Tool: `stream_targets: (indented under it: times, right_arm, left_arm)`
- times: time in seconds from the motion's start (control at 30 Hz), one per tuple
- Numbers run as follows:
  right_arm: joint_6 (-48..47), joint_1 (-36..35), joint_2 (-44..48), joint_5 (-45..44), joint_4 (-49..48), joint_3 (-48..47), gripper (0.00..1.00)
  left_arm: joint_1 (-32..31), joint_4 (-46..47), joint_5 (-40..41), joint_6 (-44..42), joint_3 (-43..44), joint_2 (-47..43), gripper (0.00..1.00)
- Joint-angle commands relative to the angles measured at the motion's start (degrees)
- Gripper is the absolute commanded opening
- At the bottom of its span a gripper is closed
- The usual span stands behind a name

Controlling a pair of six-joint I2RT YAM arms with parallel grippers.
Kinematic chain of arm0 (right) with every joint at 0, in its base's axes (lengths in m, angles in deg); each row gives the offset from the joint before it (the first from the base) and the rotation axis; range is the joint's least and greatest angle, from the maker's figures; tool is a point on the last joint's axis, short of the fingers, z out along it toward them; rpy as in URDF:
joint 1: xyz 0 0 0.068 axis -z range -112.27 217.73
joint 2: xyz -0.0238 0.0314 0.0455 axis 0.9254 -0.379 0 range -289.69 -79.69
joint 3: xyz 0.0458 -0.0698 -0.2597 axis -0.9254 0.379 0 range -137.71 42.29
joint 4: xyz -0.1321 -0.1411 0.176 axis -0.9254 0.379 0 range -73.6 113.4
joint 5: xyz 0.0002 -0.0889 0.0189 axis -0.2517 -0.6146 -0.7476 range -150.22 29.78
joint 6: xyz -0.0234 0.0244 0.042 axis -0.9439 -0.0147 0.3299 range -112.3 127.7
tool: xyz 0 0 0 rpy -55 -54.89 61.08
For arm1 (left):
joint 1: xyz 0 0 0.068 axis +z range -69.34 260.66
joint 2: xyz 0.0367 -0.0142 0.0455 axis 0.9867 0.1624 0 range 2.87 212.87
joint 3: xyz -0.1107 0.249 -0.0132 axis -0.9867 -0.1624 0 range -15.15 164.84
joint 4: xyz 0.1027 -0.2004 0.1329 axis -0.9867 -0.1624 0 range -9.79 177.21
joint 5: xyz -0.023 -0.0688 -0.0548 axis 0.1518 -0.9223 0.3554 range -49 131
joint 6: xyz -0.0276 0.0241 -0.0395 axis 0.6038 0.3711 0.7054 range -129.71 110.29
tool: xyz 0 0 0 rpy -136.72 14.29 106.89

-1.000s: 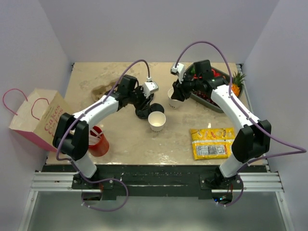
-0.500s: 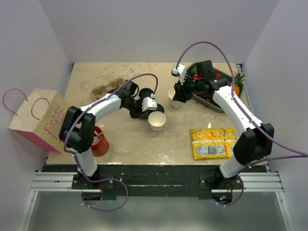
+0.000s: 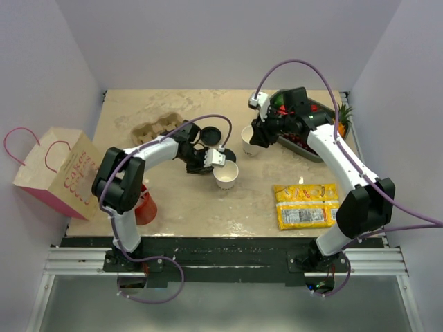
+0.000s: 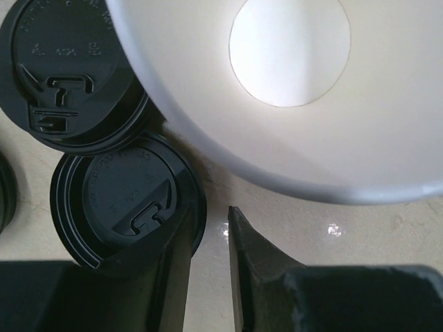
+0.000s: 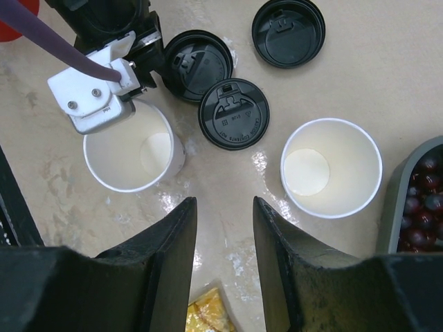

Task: Pack the takeout coffee

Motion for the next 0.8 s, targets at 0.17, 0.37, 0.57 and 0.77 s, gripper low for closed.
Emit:
stream_targets:
  times: [0.17, 0.37, 0.57, 0.77]
  right_arm:
    - [1.95, 0.81, 1.79, -0.4, -1.76, -0.35, 0.41]
    - [2.66, 0.81, 1.0, -0.49, -2.02, -0.88, 0.41]
    - [2.83, 0.9, 0.74, -0.57, -1.94, -1.58, 0.41]
    - [2.92, 0.9, 1.26, -0.75, -1.94, -1.41, 0.41]
  left_arm:
    - [-0.01, 3.59, 0.51, -1.86, 0.11, 0.03, 0.25]
    - [-0.01, 6.49, 2.27, -1.95, -1.74, -0.85, 0.18]
    - [-0.01, 5.88, 2.36, -1.51, -1.74, -0.23, 0.13]
    - [0.08, 6.49, 2.88, 0.33, -1.57, -1.55, 0.0]
